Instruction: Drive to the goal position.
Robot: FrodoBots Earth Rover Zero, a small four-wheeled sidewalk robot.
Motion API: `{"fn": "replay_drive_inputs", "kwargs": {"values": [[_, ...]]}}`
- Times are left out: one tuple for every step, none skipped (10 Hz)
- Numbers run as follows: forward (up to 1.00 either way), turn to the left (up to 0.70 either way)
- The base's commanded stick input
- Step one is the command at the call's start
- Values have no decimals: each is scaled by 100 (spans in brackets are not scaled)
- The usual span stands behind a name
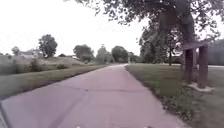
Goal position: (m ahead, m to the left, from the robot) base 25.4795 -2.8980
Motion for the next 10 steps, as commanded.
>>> {"fn": "replay_drive_inputs", "kwargs": {"values": [[70,0],[70,0],[70,0],[70,0],[70,0],[70,0],[70,0],[70,0],[70,0],[70,0]]}}
